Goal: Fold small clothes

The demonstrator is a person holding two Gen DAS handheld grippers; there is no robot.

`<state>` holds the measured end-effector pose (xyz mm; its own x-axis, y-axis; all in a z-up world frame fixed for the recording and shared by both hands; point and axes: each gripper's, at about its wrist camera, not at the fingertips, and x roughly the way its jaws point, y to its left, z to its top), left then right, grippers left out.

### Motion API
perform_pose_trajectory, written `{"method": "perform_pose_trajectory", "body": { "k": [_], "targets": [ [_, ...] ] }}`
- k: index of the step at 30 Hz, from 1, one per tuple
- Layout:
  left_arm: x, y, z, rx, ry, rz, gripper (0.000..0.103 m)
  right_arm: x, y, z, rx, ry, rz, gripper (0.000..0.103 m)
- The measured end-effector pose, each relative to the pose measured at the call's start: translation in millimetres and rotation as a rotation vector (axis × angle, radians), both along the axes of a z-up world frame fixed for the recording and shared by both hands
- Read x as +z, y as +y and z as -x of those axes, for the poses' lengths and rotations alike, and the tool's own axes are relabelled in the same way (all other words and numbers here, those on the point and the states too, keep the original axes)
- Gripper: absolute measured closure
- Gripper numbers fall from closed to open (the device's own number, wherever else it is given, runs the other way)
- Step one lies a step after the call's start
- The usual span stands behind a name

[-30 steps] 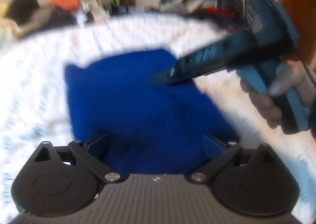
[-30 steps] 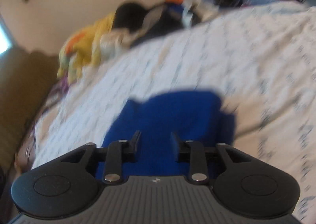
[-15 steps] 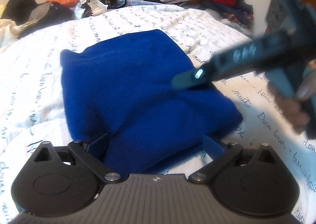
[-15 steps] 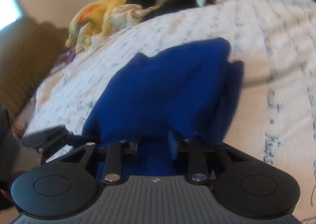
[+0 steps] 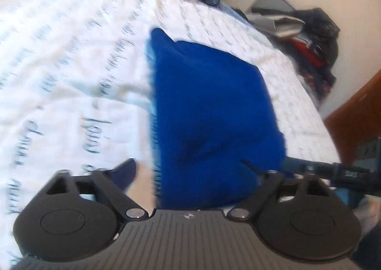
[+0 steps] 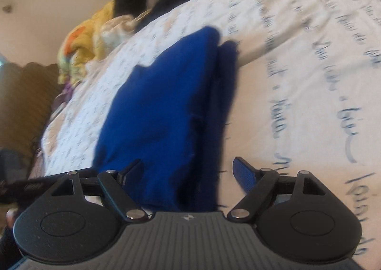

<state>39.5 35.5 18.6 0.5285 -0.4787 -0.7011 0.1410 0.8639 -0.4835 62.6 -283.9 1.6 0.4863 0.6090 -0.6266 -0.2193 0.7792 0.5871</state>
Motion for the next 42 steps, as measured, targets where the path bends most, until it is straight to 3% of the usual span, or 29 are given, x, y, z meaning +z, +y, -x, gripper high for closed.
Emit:
{"method": "perform_pose_trajectory", "body": {
  "k": [1, 2, 3, 5, 7, 10, 11, 12, 13, 15, 17, 18, 19, 21, 24, 25, 26, 27, 28, 29, 31, 32, 33, 35, 37, 39, 40, 41, 42],
  "targets": [
    [1.0, -5.0, -1.9, -0.013, 0.01, 0.003, 0.057, 0.8, 4.5, -3.0, 0.011, 0.002, 0.011, 0.039],
    [1.2, -8.8, -4.9, -0.017, 0.026, -0.018, 0.087, 0.2, 9.3, -7.7, 0.03, 0.023, 0.03, 0.067],
    [2.8, -10.9, -5.4, -0.003, 0.025, -0.055, 0.091, -0.9, 12.6, -11.9, 0.041, 0.042, 0.066, 0.089],
    [15.8, -6.9, 1.6, 0.019, 0.003, -0.065, 0.093, 6.5, 14.4, -9.6, 0.063, 0.013, 0.081, 0.09],
    [43.4, 0.1, 23.3, 0.009, -0.07, -0.079, 0.093, 26.1, 9.9, 2.3, 0.062, -0.034, 0.025, 0.09],
    [65.8, 7.8, 59.3, -0.093, -0.14, -0.122, 0.09, 56.2, 7.4, 36.7, 0.1, -0.105, -0.018, 0.09],
    [60.4, 8.2, 68.4, -0.132, -0.133, -0.152, 0.071, 55.0, 8.5, 46.1, 0.112, -0.099, -0.031, 0.087],
    [51.3, 8.5, 72.9, -0.156, -0.127, -0.183, 0.059, 46.2, 11.1, 52.9, 0.126, -0.072, -0.023, 0.08],
    [43.4, 11.4, 74.3, -0.139, -0.129, -0.213, 0.039, 35.5, 12.8, 54.7, 0.139, -0.038, -0.002, 0.062],
    [36.4, 19.8, 67.6, -0.053, -0.16, -0.239, 0.031, 22.5, 5.0, 48.3, 0.079, -0.017, 0.026, 0.051],
    [37.9, 23.7, 45.8, -0.02, -0.194, -0.203, 0.017, 21.5, -14.1, 29.3, -0.041, -0.024, -0.057, 0.048],
    [38.2, 21.9, 31.6, 0.007, -0.2, -0.206, 0.015, 21.6, -22.5, 16.0, -0.098, -0.028, -0.096, 0.035],
    [39.8, 18.0, 9.7, 0.031, -0.194, -0.212, 0.016, 21.7, -27.1, 2.3, -0.145, -0.037, -0.112, 0.025],
    [36.3, 10.9, -35.5, 0.059, -0.163, -0.199, 0.016, 16.9, -24.5, -32.2, -0.181, -0.018, -0.086, 0.024],
    [16.7, -0.9, -95.5, 0.096, -0.065, -0.24, 0.028, 1.1, -10.7, -78.2, -0.185, 0.044, -0.05, 0.025],
    [15.2, -5.8, -104.2, 0.104, -0.1, -0.269, 0.035, -0.9, -5.3, -84.7, -0.187, 0.011, -0.048, 0.027],
    [15.4, -12.8, -109.0, 0.087, -0.132, -0.313, 0.082, -0.9, 1.2, -91.4, -0.182, -0.009, -0.032, 0.034],
    [17.0, -21.1, -111.2, 0.058, -0.162, -0.354, 0.088, -2.0, 10.0, -101.0, -0.16, -0.013, 0.006, 0.084],
    [23.2, -29.4, -103.4, 0.089, -0.238, -0.424, 0.089, -1.8, 18.3, -105.6, -0.133, -0.027, 0.037, 0.091],
    [30.1, -37.6, -89.4, 0.103, -0.344, -0.473, 0.09, 4.8, 29.4, -101.2, -0.112, -0.115, 0.124, 0.091],
    [29.7, -58.9, -57.3, 0.078, -0.552, -0.625, 0.09, 18.7, 61.2, -72.2, -0.014, -0.399, 0.385, 0.091],
    [19.6, -69.0, -50.5, 0.044, -0.589, -0.715, 0.089, 13.4, 73.3, -60.8, 0.034, -0.487, 0.479, 0.091],
    [7.1, -74.5, -49.5, 0.01, -0.58, -0.772, 0.089, 2.7, 78.0, -60.1, 0.063, -0.493, 0.547, 0.091],
    [-6.9, -70.6, -46.9, 0.006, -0.533, -0.8, 0.086, -2.9, 61.4, -61.1, 0.015, -0.499, 0.472, 0.079],
    [1.6, -55.9, -35.5, 0.061, -0.524, -0.73, 0.084, 10.5, 38.1, -74.3, -0.063, -0.364, 0.335, 0.051],
    [20.2, -42.9, -27.5, 0.089, -0.507, -0.581, 0.071, 23.4, 14.4, -82.1, -0.141, -0.316, 0.154, 0.041],
    [29.8, -41.3, -27.1, 0.085, -0.513, -0.508, 0.059, 30.0, 5.3, -89.8, -0.157, -0.318, 0.06, 0.041],
    [35.3, -45.1, -29.8, 0.068, -0.514, -0.467, 0.047, 33.8, 1.5, -101.8, -0.167, -0.304, 0.023, 0.041],
    [37.6, -51.1, -34.7, 0.043, -0.503, -0.445, 0.043, 36.0, 2.5, -116.4, -0.181, -0.281, 0.045, 0.041]
  ]
}}
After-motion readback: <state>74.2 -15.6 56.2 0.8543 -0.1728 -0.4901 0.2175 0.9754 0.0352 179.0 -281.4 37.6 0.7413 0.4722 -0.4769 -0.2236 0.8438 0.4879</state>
